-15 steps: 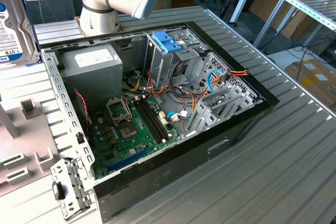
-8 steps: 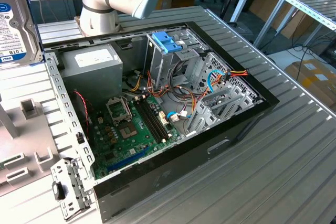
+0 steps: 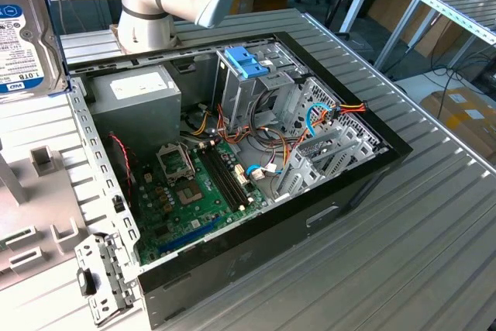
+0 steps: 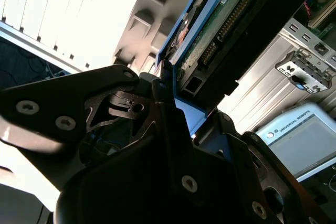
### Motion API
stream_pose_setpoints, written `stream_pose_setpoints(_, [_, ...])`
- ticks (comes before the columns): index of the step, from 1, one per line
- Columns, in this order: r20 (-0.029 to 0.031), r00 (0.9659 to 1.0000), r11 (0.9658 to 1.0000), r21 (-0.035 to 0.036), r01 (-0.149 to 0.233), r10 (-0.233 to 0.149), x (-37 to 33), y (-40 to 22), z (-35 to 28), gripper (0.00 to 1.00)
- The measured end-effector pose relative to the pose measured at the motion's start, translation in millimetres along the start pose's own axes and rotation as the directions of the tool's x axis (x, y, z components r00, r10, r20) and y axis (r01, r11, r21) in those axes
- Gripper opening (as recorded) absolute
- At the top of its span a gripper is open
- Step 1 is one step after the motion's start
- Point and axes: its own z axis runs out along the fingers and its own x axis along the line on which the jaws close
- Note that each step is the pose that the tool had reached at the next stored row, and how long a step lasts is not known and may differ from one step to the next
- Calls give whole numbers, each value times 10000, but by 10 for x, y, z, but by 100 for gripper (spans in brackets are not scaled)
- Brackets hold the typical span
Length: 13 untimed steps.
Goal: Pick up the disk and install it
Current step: 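Pick up the disk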
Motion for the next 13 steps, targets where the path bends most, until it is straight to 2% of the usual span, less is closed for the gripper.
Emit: stream_pose_setpoints(13, [-1, 10000, 10000, -1, -1, 1, 2, -93, -1, 37])
